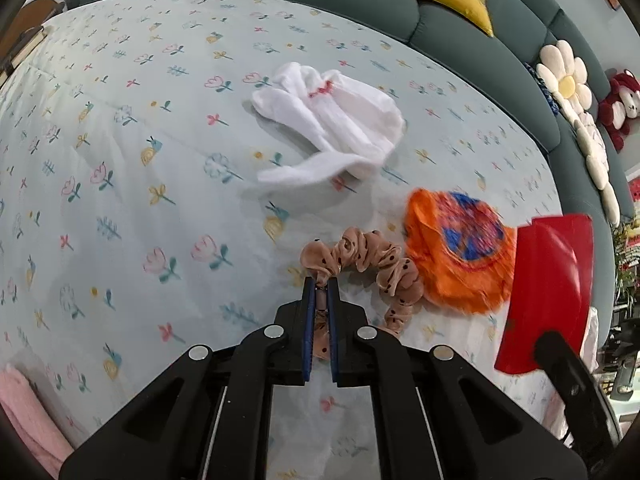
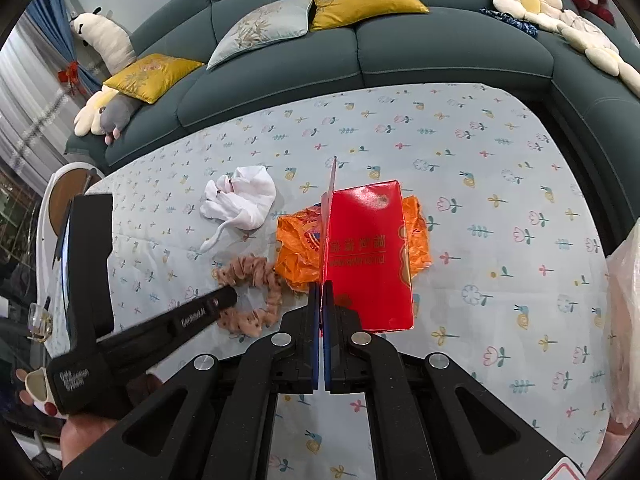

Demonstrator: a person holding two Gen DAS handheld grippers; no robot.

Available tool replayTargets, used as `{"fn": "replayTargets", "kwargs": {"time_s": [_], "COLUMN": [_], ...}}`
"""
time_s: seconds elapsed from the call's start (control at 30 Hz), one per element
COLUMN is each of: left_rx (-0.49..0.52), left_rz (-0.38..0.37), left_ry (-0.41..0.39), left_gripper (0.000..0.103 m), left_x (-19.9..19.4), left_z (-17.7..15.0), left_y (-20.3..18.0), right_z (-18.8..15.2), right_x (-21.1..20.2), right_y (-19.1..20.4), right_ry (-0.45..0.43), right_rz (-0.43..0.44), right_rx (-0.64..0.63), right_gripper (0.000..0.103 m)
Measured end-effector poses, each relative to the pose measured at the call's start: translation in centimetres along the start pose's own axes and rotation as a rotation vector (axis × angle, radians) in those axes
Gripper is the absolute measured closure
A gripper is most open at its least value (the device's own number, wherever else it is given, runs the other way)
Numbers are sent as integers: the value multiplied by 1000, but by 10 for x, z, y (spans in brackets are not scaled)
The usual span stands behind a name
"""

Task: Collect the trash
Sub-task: 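Grasp the pink scrunchie with the left tool while the right tool grasps the red envelope, then carry the scrunchie and envelope into the white trash bag and open both tools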

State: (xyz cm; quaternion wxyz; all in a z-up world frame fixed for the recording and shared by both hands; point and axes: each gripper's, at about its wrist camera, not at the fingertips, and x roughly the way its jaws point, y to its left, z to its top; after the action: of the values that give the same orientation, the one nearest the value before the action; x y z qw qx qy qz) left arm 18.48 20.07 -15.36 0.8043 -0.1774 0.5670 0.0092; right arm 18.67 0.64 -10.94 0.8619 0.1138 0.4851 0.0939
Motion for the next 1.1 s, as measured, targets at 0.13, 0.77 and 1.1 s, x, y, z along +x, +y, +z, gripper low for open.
{"fn": "replayTargets", "kwargs": {"time_s": [0.13,0.77,1.1], "left_rx": [24,205,353], "left_rz": [-13,-98,-119], "left_ry": [-9,-76,-93], "left_gripper": [98,98,97], "left_x": [-11,-74,-89], "left_z": [-11,-57,-87], "left_y": [-13,-126,-210], "right_z": [1,-15,-29], "right_x": [-9,-83,-128], "right_y": [-8,-90,-161], "right_ry": [-16,-134,-211], "right_rz": [3,-4,-39], "right_rx": [15,131,237], "right_gripper": [102,102,102]}}
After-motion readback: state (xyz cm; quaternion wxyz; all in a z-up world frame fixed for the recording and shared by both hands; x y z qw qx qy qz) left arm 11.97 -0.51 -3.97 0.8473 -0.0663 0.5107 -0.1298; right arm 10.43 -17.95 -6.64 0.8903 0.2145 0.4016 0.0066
